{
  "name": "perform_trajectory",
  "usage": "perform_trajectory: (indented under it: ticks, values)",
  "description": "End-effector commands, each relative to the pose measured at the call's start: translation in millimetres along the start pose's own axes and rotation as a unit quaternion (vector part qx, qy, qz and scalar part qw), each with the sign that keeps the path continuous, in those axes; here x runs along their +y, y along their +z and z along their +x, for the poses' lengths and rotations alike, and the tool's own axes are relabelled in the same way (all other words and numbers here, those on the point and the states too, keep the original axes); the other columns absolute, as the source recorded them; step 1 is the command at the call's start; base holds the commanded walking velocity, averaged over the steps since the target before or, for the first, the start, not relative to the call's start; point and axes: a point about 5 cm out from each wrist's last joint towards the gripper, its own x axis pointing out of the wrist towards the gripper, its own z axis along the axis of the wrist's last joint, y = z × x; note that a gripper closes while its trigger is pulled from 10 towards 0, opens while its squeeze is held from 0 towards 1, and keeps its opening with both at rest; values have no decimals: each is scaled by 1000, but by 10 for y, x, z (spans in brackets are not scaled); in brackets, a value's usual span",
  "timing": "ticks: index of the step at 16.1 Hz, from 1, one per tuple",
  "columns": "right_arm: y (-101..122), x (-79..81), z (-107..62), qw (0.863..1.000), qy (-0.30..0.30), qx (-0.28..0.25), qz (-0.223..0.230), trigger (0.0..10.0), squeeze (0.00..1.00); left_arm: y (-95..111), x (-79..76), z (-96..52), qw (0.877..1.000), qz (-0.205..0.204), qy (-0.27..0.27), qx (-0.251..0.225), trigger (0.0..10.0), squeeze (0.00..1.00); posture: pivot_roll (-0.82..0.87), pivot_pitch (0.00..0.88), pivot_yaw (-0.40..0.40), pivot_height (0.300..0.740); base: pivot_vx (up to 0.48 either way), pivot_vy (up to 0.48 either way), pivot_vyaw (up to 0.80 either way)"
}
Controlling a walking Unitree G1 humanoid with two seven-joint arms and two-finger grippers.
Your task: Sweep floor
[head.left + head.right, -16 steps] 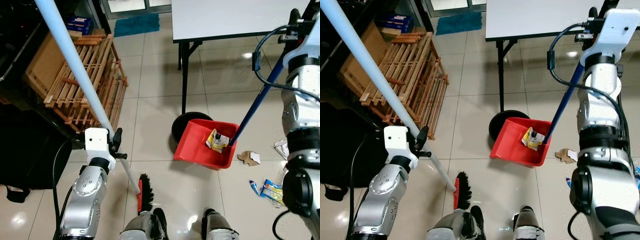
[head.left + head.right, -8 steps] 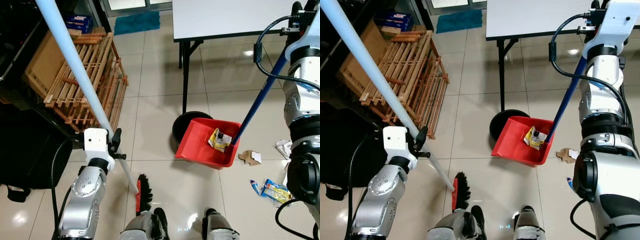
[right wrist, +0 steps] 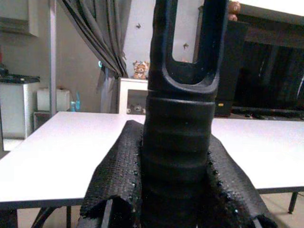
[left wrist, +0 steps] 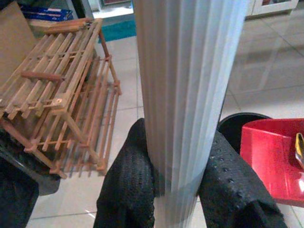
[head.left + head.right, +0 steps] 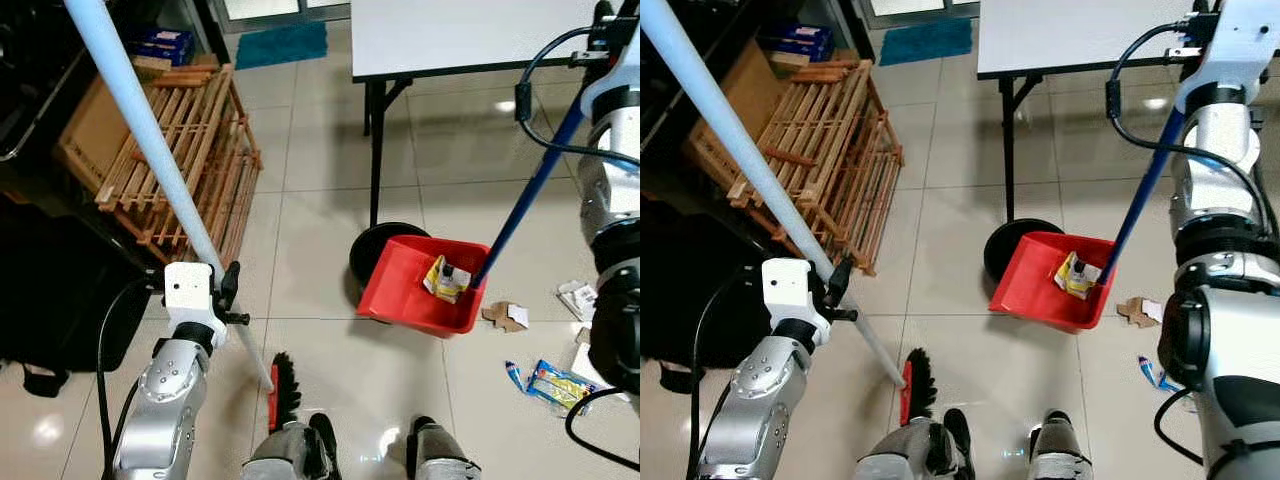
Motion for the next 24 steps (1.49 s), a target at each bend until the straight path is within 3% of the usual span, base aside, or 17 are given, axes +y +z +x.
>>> perform_trajectory:
  ticks: [1,8,17,19,24]
  values:
    - [-78,7,-24,999,23,22,-43,10000,0,62,48,-27,1000,10,5,-10,10000,0,-100,251,191,740,0,0,0]
    - [-129,3,-29,998,24,40,-46,10000,0,63,16,-27,1000,7,7,-10,10000,0,-99,255,188,740,0,0,0]
    - [132,-131,141,994,13,16,-105,10000,0,46,6,-53,1000,6,10,-6,10000,0,-106,269,180,740,0,0,0]
    - [68,-102,126,991,31,37,-124,10000,0,42,2,-57,1000,6,11,-5,10000,0,-105,270,179,740,0,0,0]
    - [138,-31,144,976,57,5,-209,10000,0,44,15,-72,1000,8,16,-5,10000,0,-103,278,175,740,0,0,0]
